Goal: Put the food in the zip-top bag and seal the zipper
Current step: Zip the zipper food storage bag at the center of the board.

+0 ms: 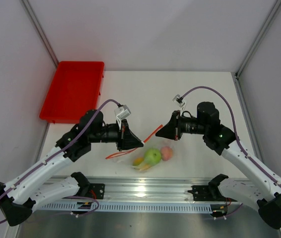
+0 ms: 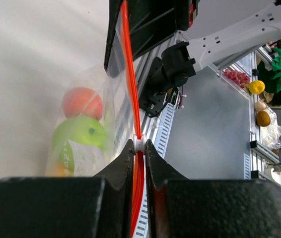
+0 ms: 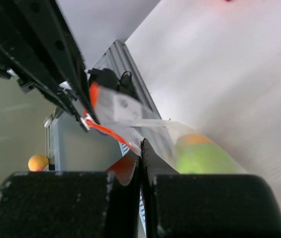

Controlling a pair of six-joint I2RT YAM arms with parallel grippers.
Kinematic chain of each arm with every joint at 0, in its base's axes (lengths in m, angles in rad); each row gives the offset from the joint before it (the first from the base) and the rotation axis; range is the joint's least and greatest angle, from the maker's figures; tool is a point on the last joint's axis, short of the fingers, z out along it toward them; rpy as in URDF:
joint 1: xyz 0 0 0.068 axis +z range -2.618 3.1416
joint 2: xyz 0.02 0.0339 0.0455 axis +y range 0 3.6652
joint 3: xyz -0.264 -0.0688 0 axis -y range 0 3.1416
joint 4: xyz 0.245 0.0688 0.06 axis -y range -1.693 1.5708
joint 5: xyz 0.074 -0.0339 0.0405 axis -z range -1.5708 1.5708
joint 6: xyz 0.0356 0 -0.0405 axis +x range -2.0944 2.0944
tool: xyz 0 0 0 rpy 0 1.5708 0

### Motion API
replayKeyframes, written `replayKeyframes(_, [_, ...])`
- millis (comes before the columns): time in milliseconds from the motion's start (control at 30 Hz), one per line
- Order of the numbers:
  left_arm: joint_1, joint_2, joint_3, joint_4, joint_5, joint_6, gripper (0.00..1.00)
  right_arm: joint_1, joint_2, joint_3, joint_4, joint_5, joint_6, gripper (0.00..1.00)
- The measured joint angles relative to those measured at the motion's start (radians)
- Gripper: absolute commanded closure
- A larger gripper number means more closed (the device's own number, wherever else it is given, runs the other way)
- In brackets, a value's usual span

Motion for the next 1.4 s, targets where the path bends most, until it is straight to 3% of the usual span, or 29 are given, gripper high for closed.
replayKeyframes(767, [0.002,-0.039,-0.036,-0.072,-0.064,0.008,0.99,-0.17,0.0,-0.06,-0.002,0.029,0.062,1.0])
replayKeyframes(800, [0.002,-0.039,-0.036,-0.074,-0.063,0.009,0.99,-0.171,0.0,-0.06,-0.001,0.013,0.051,0.94])
replayKeyframes(833, [0.003,-0.04,-0.036,-0.078,-0.06,0.009,0.99,-0.174,0.001,-0.06,-0.002,-0.004,0.042,0.77])
replayKeyframes(933, [0.003,-0.04,-0.036,-0.089,-0.054,0.013,0.99,-0.178,0.0,-0.045,-0.027,-0.042,-0.006,0.51])
replayKeyframes(1033, [0.003,-0.04,-0.036,-0.097,-0.045,0.019,0.99,-0.179,0.0,0.013,-0.1,-0.042,-0.085,0.43])
replayKeyframes(1233, [0.003,-0.037,-0.036,-0.099,-0.026,0.027,0.99,-0.165,0.005,0.193,-0.215,0.009,-0.24,0.4])
replayKeyframes(1400, [0.003,-0.024,-0.029,-0.117,-0.01,0.036,1.0,-0.079,0.037,0.306,-0.262,0.037,-0.351,0.35])
